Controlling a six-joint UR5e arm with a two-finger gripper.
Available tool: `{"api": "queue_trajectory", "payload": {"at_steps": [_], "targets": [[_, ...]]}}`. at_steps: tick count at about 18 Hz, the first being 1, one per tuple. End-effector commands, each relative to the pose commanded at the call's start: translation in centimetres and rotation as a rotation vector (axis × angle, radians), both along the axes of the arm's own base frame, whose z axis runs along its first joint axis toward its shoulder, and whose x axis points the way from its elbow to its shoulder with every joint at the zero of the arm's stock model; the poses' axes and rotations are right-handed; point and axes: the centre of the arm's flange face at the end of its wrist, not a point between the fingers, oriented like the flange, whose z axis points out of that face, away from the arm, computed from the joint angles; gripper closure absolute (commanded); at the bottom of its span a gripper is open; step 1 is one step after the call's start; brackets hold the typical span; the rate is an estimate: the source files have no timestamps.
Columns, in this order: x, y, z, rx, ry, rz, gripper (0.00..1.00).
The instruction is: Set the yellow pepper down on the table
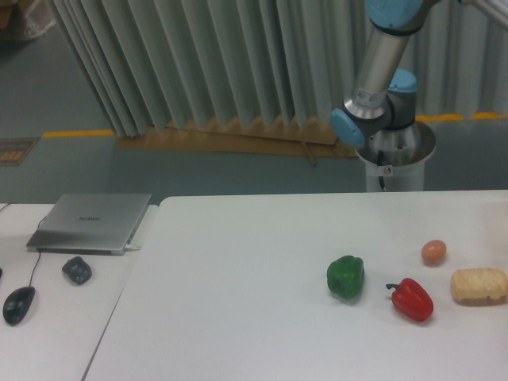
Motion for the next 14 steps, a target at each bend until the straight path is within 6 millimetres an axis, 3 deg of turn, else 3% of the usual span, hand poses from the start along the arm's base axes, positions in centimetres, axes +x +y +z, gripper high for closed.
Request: {"api": "queue_trajectory", "payload": {"at_steps": [2, 4, 10, 14], "targets": [[1.7, 1.8, 1.1, 0.008, 0.005, -0.012, 0.44], [4.5, 5.2, 1.7, 0.019, -0.005, -0.006, 0.44], [11.5, 14.0, 1.0, -0.078, 0.018, 0.049, 0.44], [12.8, 16.7, -1.2, -0.13, 0.022, 0.042, 0.44]]}}
